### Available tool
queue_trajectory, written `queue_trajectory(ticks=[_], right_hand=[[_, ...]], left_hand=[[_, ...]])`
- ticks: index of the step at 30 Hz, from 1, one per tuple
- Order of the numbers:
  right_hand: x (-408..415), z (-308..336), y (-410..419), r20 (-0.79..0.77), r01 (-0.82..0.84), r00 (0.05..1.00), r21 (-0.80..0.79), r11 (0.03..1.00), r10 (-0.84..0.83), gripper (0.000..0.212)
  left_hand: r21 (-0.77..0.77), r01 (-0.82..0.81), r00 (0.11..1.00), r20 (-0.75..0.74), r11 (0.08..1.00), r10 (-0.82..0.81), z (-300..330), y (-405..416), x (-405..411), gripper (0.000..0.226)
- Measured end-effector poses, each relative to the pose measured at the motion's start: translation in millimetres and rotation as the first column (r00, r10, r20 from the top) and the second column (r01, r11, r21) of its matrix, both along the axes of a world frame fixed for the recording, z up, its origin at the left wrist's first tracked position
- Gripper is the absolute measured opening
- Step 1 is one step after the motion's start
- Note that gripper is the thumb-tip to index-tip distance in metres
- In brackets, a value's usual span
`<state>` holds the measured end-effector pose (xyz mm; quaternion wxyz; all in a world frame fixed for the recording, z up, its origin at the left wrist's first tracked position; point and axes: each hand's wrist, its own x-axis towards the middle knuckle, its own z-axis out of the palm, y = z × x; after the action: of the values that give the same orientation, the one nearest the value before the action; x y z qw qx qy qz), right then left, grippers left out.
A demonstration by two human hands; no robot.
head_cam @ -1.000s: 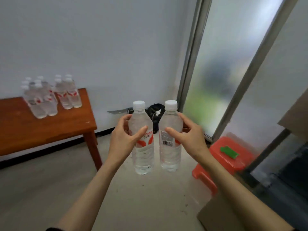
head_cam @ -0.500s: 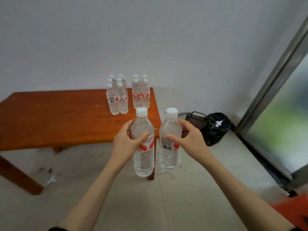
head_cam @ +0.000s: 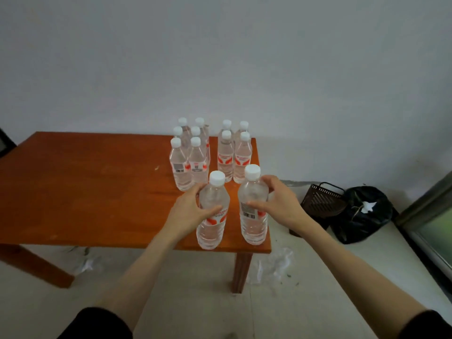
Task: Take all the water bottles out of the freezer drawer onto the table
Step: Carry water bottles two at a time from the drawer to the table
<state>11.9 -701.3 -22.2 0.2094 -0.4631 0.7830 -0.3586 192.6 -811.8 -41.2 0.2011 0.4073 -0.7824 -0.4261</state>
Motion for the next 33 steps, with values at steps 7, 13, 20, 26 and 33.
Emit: queue_trajectory(ticks=[7, 13, 20, 26, 33], right_hand=[[-53.1, -13.7, -84.7, 0.083, -0.027, 0.996, 0.112, 0.993, 0.018, 0.074], [-82.4, -32.2, -135.6, 0.143, -0.069, 0.989, 0.15, 0.986, 0.047, 0.066], [-101.6, -42.2, -176.3, 0.144, -0.083, 0.988, 0.172, 0.982, 0.058, 0.049], [-111.0, -60.4, -187.5, 0.172, -0.024, 0.985, 0.243, 0.97, -0.019, 0.065], [-105.7, -72.8, -183.3, 0.276, 0.112, 0.951, 0.111, 0.987, -0.139, 0.065]], left_hand=[[0.06, 0.02, 0.997, 0.069, 0.998, -0.024, -19.7, -87.0, -56.8, 0.078], [0.104, 0.108, 0.992, 0.058, 0.989, -0.114, -45.5, -139.2, -101.8, 0.076], [0.114, 0.199, 0.98, -0.003, 0.973, -0.2, -61.8, -183.0, -133.9, 0.065], [0.074, 0.179, 0.981, 0.063, 0.981, -0.184, -74.2, -197.4, -143.4, 0.062], [0.04, 0.19, 0.977, 0.09, 0.981, -0.193, -78.2, -196.7, -143.7, 0.068]])
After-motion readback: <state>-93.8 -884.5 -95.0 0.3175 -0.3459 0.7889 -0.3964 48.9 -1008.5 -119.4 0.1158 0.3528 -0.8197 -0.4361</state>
